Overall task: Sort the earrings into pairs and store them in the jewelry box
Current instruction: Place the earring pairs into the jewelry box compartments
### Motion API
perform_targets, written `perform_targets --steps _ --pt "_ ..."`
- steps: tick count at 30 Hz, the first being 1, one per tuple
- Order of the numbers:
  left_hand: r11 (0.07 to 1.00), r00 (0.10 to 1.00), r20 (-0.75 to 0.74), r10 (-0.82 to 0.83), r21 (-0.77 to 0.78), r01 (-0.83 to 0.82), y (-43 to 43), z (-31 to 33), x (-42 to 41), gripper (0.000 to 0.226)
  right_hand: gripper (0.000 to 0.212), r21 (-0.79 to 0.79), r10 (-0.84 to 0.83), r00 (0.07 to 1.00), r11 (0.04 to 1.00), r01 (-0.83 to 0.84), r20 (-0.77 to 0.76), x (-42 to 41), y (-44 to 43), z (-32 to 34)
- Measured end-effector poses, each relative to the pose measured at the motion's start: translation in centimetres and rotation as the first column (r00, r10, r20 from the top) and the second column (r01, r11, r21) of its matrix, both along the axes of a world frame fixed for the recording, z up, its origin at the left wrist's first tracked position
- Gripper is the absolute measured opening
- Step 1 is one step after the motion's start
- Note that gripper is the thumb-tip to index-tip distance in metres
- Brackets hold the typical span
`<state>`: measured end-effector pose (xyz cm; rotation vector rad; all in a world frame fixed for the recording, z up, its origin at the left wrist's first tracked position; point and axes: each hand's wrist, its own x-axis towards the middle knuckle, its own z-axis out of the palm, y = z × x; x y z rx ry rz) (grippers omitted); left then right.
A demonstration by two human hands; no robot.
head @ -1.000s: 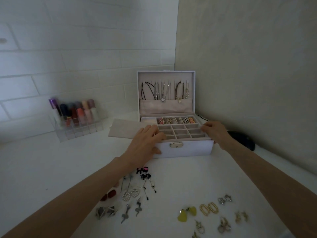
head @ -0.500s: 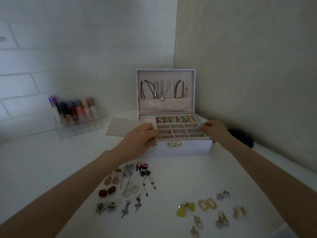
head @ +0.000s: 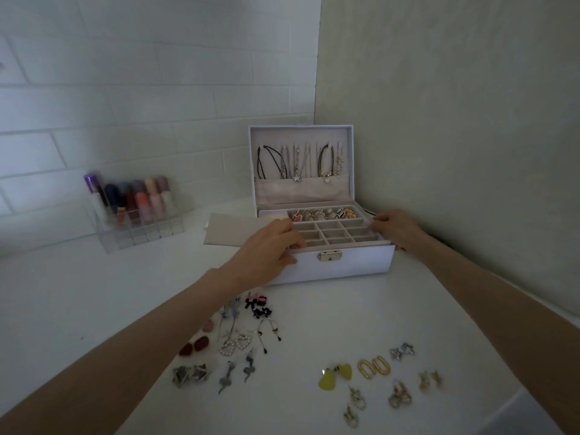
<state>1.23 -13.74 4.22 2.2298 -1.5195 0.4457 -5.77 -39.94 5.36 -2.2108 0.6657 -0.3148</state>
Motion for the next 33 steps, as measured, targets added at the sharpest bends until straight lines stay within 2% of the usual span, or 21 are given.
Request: perform_targets --steps 4,14,16,18,19,21,23,26,28,33 --pt "1.0 1.0 -0.017 -0.008 0.025 0.008 -0.2 -0.3 -0.6 0.024 0.031 0.014 -0.001 1.0 1.0 0.001 0.022 -0.4 -0.3 -0.4" --pt "0.985 0.986 -0.13 -0.105 0.123 0.121 -0.4 1.0 -1.5 0.024 0.018 -0.026 -0.033 0.998 0.999 0.035 0.054 -2.7 -1.6 -0.9" --pt "0.986 0.984 -0.13 -0.12 0.101 0.133 0.2 1.5 -1.3 0.023 0.03 -0.138 -0.055 0.998 0.989 0.059 0.03 -2.7 -1.5 -0.9" --pt "0.99 0.985 -0.116 -0.127 0.042 0.133 1.2 1.7 -1.3 0.02 0.035 -0.388 -0.081 0.996 0.917 0.093 0.047 -3.0 -0.6 -0.7" --pt "0.992 0.986 -0.108 -0.126 0.007 0.128 1.7 1.8 -1.4 0.018 0.032 -0.484 -0.067 0.992 0.868 0.111 0.108 -3.2 0.3 -0.6" --pt "0.991 0.989 -0.081 -0.123 -0.07 0.118 3.1 1.6 -1.8 0.017 0.024 -0.575 0.033 0.965 0.808 0.128 0.262 -3.4 2.6 -0.3" --pt "0.987 0.993 -0.046 -0.11 -0.119 0.104 4.5 1.3 -2.5 0.017 0.016 -0.603 0.166 0.927 0.794 0.076 0.335 -3.6 5.5 0.2" --pt "0.992 0.998 -0.004 -0.064 -0.106 0.063 6.1 0.8 -3.5 0.018 0.01 -0.594 0.354 0.899 0.792 -0.141 0.258 -3.9 9.7 0.5" --pt "0.998 0.998 0.055 -0.022 -0.051 0.025 6.8 0.4 -3.6 0.018 0.009 -0.599 0.457 0.868 0.756 -0.265 0.193 -4.1 12.0 0.2" --pt "0.996 0.993 0.081 0.087 0.029 -0.09 8.5 -1.6 -3.0 0.026 0.014 -0.577 0.582 0.804 0.701 -0.419 0.124 -3.8 15.0 -1.3"
